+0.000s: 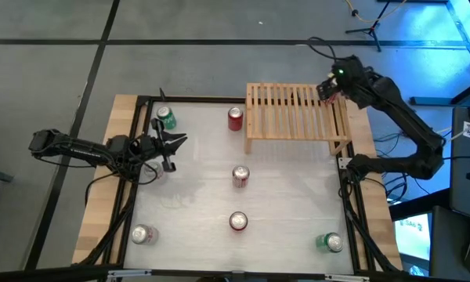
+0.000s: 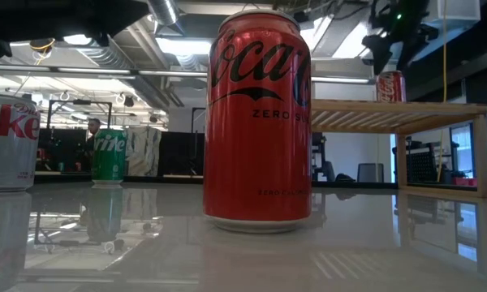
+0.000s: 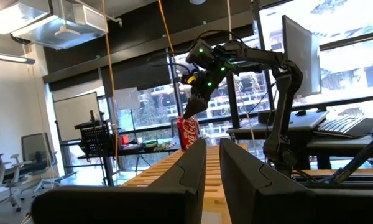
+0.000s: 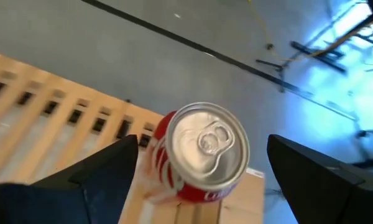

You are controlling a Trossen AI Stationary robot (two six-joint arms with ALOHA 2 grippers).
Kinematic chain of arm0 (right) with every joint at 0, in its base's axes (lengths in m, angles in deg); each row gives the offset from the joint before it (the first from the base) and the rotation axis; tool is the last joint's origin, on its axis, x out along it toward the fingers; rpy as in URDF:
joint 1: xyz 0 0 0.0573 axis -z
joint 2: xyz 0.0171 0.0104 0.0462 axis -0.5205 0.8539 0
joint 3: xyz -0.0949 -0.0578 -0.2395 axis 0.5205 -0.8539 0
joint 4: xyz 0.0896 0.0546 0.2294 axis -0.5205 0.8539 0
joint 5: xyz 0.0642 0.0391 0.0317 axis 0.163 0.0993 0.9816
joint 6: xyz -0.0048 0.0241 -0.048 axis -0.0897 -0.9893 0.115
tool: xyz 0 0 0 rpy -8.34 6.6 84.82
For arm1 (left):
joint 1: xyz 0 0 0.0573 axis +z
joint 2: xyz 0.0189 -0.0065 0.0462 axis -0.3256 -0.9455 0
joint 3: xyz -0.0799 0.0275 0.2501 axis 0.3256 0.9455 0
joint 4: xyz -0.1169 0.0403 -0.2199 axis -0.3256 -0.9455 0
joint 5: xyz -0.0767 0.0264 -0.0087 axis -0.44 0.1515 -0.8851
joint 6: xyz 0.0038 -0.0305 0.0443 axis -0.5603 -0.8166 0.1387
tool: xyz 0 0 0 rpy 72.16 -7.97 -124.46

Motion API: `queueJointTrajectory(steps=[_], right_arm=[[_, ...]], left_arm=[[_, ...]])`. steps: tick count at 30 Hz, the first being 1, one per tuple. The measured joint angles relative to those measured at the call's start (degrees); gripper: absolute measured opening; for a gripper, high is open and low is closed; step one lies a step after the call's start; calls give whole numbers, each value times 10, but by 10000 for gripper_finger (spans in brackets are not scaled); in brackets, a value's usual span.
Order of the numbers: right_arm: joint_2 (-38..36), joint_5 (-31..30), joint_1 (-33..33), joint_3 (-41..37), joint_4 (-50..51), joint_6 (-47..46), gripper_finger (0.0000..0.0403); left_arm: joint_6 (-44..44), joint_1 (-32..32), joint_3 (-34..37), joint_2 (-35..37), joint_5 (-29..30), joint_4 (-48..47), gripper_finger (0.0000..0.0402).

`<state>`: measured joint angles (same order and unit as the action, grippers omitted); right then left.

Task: Place canned beverage on shelf
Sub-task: Put the red white soda can on the shelf aligned with the other red white soda can

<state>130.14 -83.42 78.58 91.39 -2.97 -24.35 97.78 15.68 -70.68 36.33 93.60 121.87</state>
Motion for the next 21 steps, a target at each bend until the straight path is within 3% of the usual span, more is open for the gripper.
queueJointTrajectory(steps=[4, 10, 16, 21], right_arm=[[-32, 41, -17, 0, 0, 0, 353], [-79, 61, -113, 0, -23, 0, 353], [-86, 57, -246, -14, -43, 0, 353], [-86, 57, -354, -92, -119, 1, 353]], left_arm=[[0, 0, 0, 0, -35, 0, 40], [1, 0, -9, -17, -54, 0, 40], [1, 0, -51, -102, -32, -25, 40], [1, 0, -101, -188, -32, -49, 40]])
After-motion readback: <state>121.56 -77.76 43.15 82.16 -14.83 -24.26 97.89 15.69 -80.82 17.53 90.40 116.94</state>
